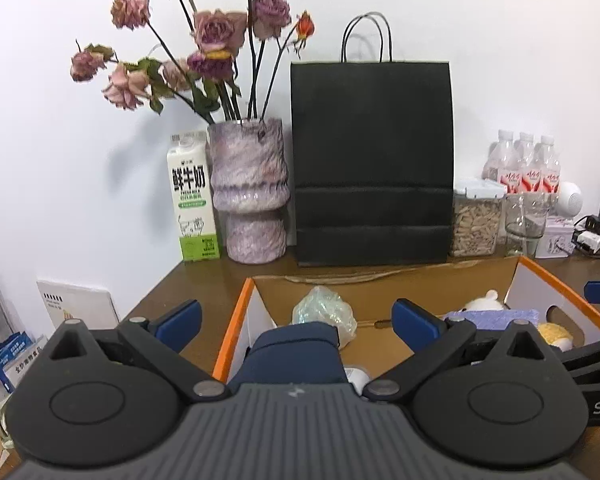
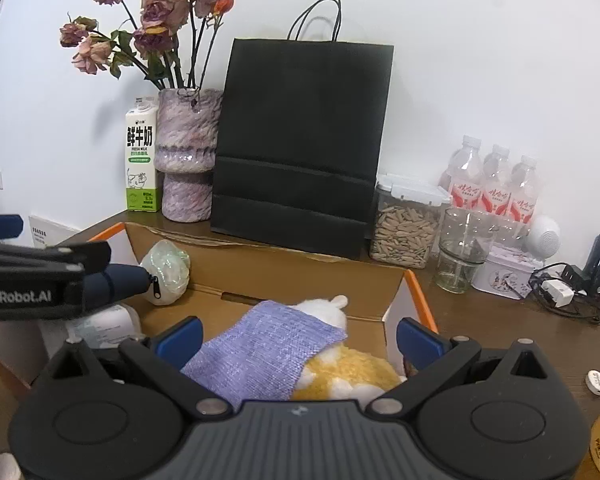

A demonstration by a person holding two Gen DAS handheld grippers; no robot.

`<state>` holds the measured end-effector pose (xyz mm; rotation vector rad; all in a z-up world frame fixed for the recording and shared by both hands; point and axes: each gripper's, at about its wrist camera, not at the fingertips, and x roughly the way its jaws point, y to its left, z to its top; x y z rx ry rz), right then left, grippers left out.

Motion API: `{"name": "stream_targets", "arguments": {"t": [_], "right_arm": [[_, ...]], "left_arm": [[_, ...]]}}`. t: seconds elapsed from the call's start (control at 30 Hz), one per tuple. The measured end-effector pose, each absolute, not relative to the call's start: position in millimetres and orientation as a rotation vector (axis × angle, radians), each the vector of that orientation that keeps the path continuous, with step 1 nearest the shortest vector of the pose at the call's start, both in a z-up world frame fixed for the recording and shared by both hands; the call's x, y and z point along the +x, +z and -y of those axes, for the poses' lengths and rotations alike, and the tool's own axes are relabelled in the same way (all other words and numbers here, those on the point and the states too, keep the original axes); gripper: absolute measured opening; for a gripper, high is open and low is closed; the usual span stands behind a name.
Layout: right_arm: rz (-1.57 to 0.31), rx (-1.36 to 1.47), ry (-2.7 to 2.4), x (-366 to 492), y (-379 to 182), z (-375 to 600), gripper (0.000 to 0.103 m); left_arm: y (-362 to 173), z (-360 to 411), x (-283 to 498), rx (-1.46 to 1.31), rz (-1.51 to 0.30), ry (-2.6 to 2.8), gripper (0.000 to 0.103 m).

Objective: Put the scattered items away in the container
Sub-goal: 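Lower the pouch and purple cloth into the box and open both grippers, then withdraw both tools toward the white caps beside the black cable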

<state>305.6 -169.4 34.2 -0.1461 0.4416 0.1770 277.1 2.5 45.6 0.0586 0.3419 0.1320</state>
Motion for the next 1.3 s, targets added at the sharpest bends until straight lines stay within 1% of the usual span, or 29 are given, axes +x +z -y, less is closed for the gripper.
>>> {"name": "stream_targets", "arguments": {"t": [0.37,0.63,0.97,1.3], "right_arm": [[-0.409,-0.147,0.198,260.7,46.1,176.8,0.103],[-0.419,-0.157,0.239,218.4,46.4,175.8,0.103],[-0.471,-0.168,0.259,168.4,25.6,174.9,0.103],[-0.538,-0.141,0.269,136.9,9.2,184.2,0.103]], "left_arm": [[58.5,-6.1,230.8,0.062,-0.297,0.086,0.103],[53.5,-13.7,190.9,0.054,-0.297,0.079,0.103],[42.8,-23.4,147.5,0.048,-0.358,0.049,0.103],[24.5,-21.0,124.6,0.04,-0.442,0.002,0.103]]}}
